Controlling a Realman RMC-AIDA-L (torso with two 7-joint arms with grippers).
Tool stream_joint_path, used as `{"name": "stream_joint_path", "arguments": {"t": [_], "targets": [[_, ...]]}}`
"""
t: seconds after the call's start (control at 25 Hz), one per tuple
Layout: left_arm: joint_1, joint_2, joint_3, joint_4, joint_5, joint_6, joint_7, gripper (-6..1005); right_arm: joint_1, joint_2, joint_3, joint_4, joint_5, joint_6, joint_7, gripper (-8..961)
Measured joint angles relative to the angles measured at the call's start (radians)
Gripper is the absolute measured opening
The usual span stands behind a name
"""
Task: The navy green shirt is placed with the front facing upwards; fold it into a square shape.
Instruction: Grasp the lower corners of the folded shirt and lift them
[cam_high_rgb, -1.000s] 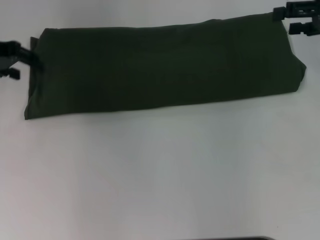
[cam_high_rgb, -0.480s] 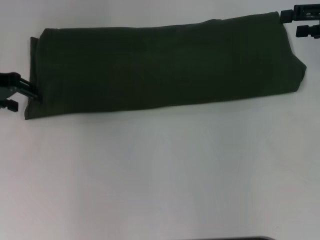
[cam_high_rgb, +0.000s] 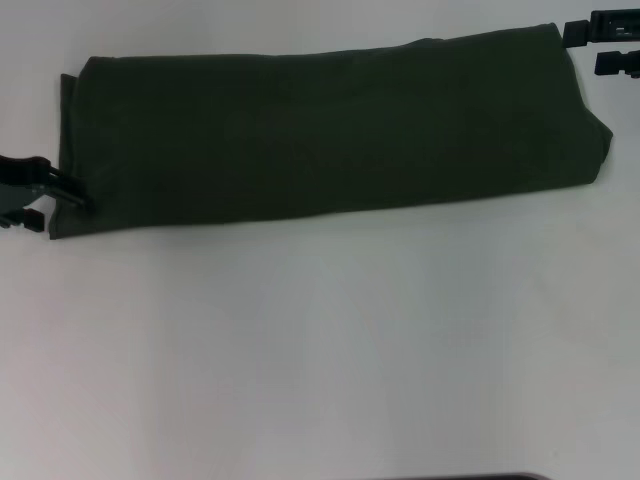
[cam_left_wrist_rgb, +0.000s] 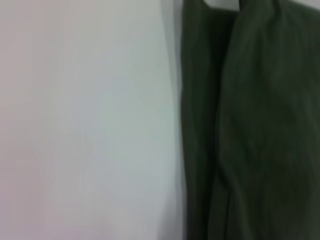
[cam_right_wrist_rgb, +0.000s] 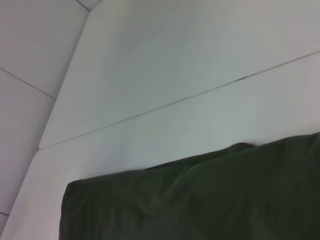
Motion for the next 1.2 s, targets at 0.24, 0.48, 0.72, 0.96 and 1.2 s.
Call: {"name": "stream_joint_path", "arguments": {"t": [0.24, 0.48, 0.72, 0.96, 1.2], "targets": [[-0.009, -0.007, -0.001, -0.025, -0.013, -0.002, 0.007, 683, -0.003, 0.001, 0.000, 0.004, 0.001, -0.001, 0.000, 941], [-0.016, -0.017, -0.001, -0.030, -0.042, -0.004, 0.011, 658, -0.003, 0.001, 0.000, 0.004, 0.001, -0.001, -0.001, 941], [-0.020, -0.024, 0.001, -0.032, -0.038, -0.024, 0.000, 634, -0.006, 0.001, 0.000, 0.005, 0.002, -0.001, -0.002, 941], [-0.026, -0.024, 0.030, -0.026, -0.032, -0.023, 0.008, 609, -0.009, 0.001, 0.003, 0.005, 0.004, -0.001, -0.001, 941], [-0.030, -0.019, 0.039, -0.024, -0.031, -0.014, 0.008, 460, -0.014, -0.006, 0.003, 0.003, 0.001, -0.008, 0.005, 941]]}}
